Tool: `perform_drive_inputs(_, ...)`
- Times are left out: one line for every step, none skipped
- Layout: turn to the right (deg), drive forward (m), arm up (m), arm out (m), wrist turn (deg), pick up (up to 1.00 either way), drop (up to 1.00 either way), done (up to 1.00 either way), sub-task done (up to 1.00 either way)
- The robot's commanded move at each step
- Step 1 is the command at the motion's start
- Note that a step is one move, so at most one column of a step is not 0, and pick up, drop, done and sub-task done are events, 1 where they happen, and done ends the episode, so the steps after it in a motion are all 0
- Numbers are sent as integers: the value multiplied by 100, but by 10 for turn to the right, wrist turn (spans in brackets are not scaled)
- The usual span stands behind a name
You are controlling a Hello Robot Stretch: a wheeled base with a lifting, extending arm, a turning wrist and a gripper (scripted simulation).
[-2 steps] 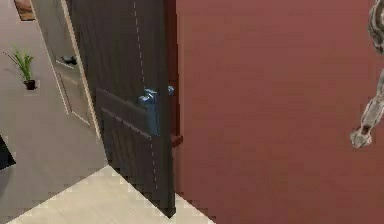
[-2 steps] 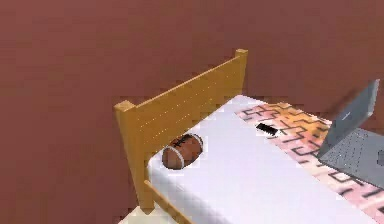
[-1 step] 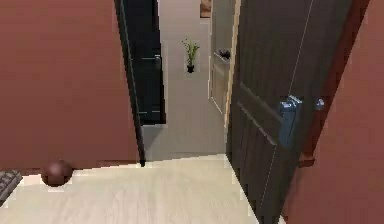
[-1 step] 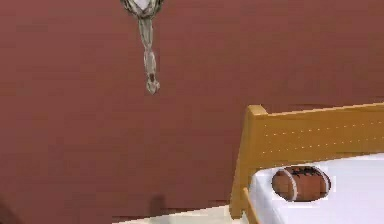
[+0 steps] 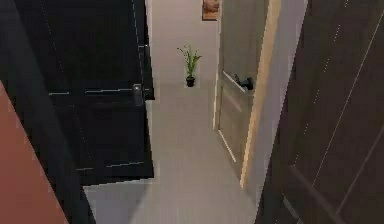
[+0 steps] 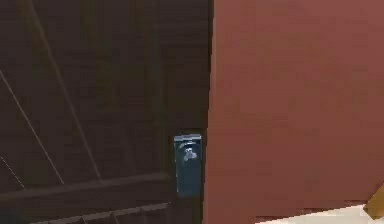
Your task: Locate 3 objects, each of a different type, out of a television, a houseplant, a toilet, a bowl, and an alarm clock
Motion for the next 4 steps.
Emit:
perform_drive_inputs(0, 100, 0, 0, 0, 0, 0, 0, 0)
perform_drive_inputs(0, 100, 0, 0, 0, 0, 0, 0, 0)
perform_drive_inputs(0, 90, 0, 0, 0, 0, 0, 0, 0)
perform_drive_inputs(-420, 0, 0, 0, 0, 0, 0, 0, 0)
